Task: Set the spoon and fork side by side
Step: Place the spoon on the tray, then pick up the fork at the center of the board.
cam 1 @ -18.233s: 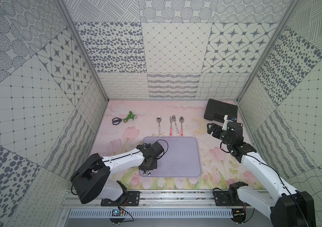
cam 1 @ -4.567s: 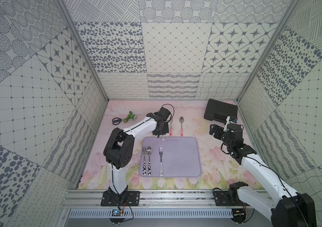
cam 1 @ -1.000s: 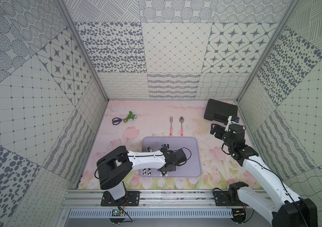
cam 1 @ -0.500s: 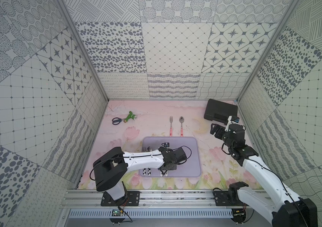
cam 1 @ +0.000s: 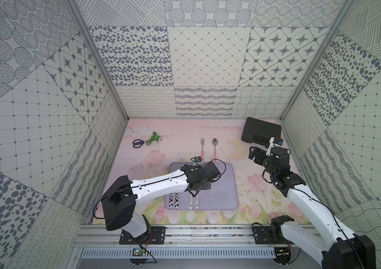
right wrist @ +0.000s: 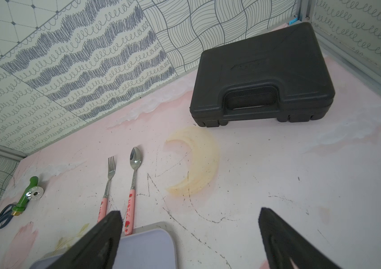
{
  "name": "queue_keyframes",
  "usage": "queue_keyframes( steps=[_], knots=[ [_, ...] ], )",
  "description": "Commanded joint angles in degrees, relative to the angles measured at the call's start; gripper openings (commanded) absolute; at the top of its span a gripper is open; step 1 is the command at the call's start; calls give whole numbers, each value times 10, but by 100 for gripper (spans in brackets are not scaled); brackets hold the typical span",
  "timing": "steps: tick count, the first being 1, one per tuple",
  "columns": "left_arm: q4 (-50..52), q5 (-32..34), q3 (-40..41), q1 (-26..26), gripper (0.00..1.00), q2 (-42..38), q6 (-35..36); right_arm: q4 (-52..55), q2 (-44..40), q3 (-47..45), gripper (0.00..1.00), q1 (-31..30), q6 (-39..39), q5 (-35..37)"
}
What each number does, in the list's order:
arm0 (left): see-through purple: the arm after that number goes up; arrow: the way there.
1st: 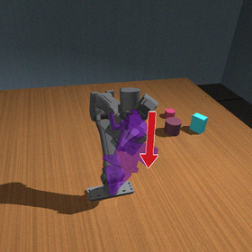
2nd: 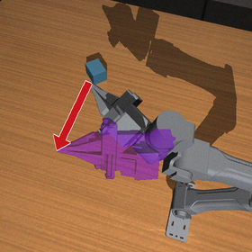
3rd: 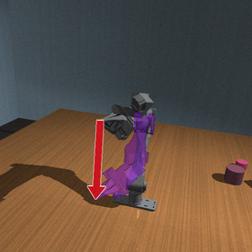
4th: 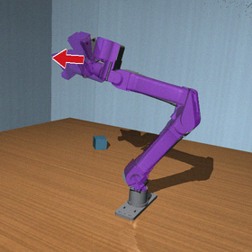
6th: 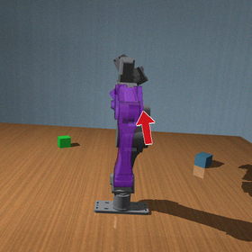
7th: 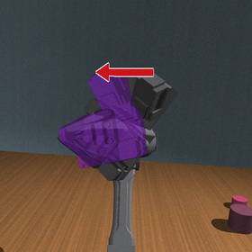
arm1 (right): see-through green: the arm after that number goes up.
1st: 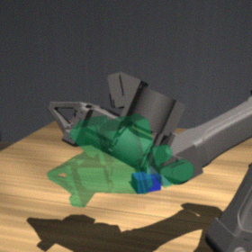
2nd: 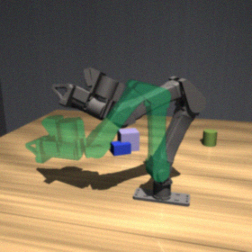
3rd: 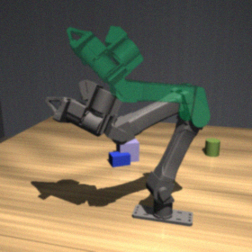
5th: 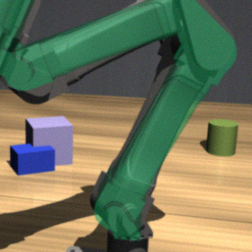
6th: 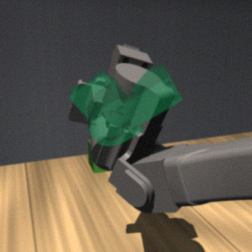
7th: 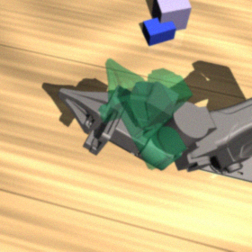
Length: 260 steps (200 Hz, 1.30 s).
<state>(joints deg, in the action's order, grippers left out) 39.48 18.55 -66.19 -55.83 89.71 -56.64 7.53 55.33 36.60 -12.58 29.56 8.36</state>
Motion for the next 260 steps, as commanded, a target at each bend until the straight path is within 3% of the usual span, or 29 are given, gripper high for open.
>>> queue_keyframes(
  steps=[1, 131, 185, 260],
  knots=[
    [15, -4, -36, 46, 40, 1, 75, -16, -1, -7, 97, -3, -5, -3],
    [-6, -80, -257, 194, 40, 207, 195, -33, 6, -14, 97, -3, -12, -20],
    [12, -100, -350, 219, 39, 316, 207, -38, 15, -14, 97, -3, -9, -24],
    [26, -116, -417, 224, 39, 402, 210, -41, 23, -14, 97, -3, -5, -24]
  ],
)
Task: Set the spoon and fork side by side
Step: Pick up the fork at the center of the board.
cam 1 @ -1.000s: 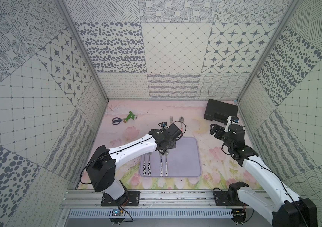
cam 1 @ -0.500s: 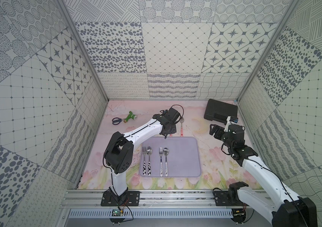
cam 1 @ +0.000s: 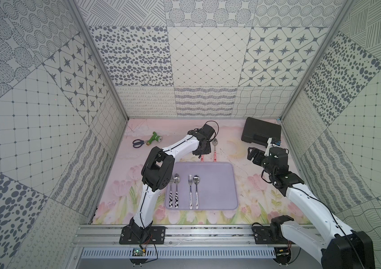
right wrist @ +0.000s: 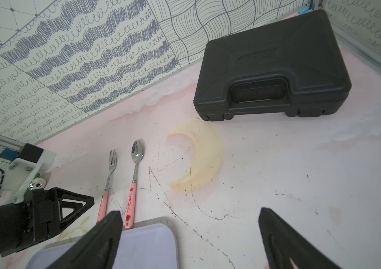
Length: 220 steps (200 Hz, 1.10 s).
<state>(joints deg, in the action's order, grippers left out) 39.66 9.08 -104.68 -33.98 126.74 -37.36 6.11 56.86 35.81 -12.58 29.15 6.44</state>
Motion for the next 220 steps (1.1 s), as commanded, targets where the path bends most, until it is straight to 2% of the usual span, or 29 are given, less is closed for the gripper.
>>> queue_keyframes(
  steps=[1, 36, 114, 220],
  knots=[
    [24, -21, -33, 6, 39, 32, 17, -27, 7, -7, 97, -3, -1, -4],
    [32, -22, -56, 9, 39, 62, 18, -27, 6, -7, 97, -3, 0, -3],
    [59, -16, -97, 12, 33, 104, 15, -25, 7, -6, 97, -3, 3, -3],
    [75, -17, -102, 14, 3, 92, 14, -22, 4, -5, 97, -3, 3, -2]
  ],
)
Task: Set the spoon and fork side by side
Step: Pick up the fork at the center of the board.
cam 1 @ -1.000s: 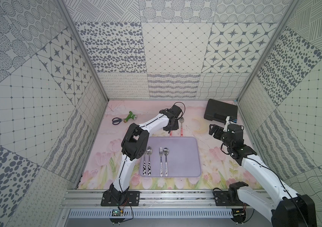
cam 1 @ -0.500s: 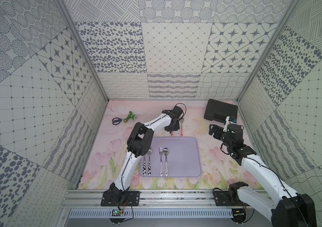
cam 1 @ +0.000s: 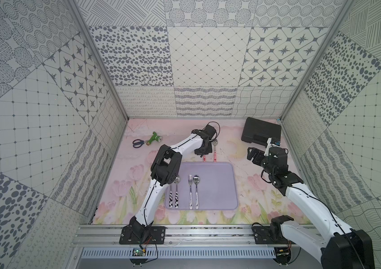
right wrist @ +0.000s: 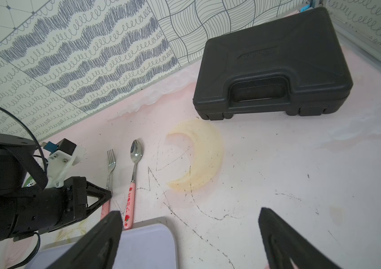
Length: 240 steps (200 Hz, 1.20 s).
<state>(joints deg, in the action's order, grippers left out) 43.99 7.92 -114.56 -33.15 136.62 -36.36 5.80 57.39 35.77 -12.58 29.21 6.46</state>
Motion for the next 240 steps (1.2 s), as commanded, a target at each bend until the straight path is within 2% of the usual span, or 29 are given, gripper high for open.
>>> queue_keyframes(
  steps=[1, 104, 170, 240],
  knots=[
    [31, -5, -3, 5, 3, -7, 3, -19, -1, -4, 97, -3, 2, -2],
    [18, -5, 57, -8, 2, -104, -4, -16, -8, -4, 97, -3, 1, 0],
    [-20, 13, 181, -55, 3, -185, -49, -14, -11, -5, 97, -3, 1, 4],
    [-57, 44, 311, -128, 3, -261, -111, -9, -17, -4, 97, -3, 0, 11]
  ],
)
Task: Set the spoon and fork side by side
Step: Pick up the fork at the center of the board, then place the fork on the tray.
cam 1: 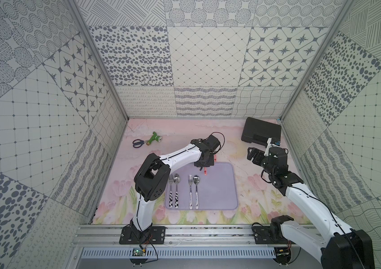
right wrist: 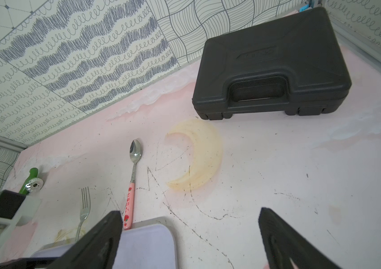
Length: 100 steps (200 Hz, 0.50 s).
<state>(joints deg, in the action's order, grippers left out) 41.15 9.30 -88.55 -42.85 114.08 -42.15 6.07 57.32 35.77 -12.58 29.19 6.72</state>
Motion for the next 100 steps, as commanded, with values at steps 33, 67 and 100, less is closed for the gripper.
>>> queue_keyframes(
  steps=[33, 67, 100],
  knots=[
    [-41, 38, 96, -66, 4, -64, -78, -11, -21, -5, 97, -3, -1, 12],
    [-42, 47, 125, -101, 4, -73, -107, -10, -20, -4, 97, -3, -1, 14],
    [-45, 52, 150, -132, 4, -81, -145, -10, -19, -5, 97, -3, -1, 15]
  ],
)
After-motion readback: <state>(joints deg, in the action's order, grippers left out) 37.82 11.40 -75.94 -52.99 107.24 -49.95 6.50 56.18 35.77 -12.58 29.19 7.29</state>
